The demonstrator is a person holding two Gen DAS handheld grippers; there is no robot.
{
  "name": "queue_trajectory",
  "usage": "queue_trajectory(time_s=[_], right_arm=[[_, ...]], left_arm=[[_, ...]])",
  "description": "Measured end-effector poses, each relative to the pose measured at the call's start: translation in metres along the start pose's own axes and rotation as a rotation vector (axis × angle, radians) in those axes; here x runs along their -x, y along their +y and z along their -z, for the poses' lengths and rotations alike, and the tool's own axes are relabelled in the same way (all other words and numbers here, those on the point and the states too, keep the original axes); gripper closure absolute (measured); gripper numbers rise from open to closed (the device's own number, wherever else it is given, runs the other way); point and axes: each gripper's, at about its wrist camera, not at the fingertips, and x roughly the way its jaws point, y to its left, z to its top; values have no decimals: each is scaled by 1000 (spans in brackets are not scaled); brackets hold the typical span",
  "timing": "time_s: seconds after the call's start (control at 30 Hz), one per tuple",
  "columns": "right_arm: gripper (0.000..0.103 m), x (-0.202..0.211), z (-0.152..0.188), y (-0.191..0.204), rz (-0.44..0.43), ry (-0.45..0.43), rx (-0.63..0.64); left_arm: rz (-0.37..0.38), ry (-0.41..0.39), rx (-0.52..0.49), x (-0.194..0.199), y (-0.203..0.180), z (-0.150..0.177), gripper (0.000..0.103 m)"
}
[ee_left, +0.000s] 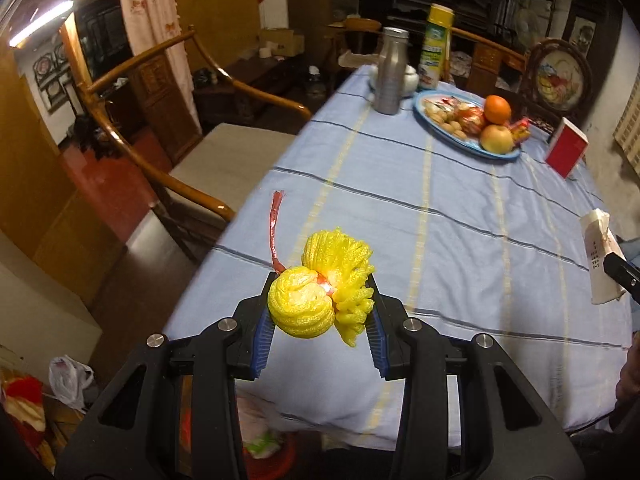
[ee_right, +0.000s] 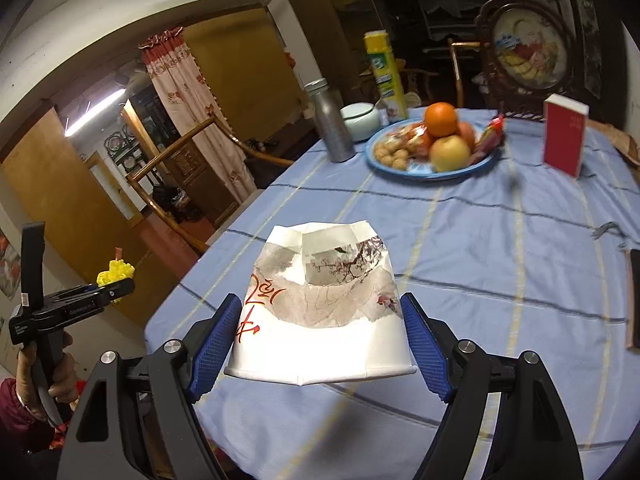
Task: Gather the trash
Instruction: 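Carry the yellow net with the left tool while the right tool carries the paper cup to the basket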
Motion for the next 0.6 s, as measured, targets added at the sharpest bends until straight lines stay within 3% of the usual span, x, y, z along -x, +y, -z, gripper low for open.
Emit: queue_trajectory(time_s=[0.13,0.4,0.5,0.6], right_arm=[[24,35,15,-46,84,-7,-10],[24,123,54,-144,321,-49,-142],[23,142,58,-157,349,-94,-190],[23,137,51,-153,325,-119,-192]], left_arm=[[67,8,-65,-11,-66,-3,62],[317,49,-240,-36,-226,2,62],[350,29,-293,-32,-251,0,62],[336,-11,-305,-24,-246,-6,61]])
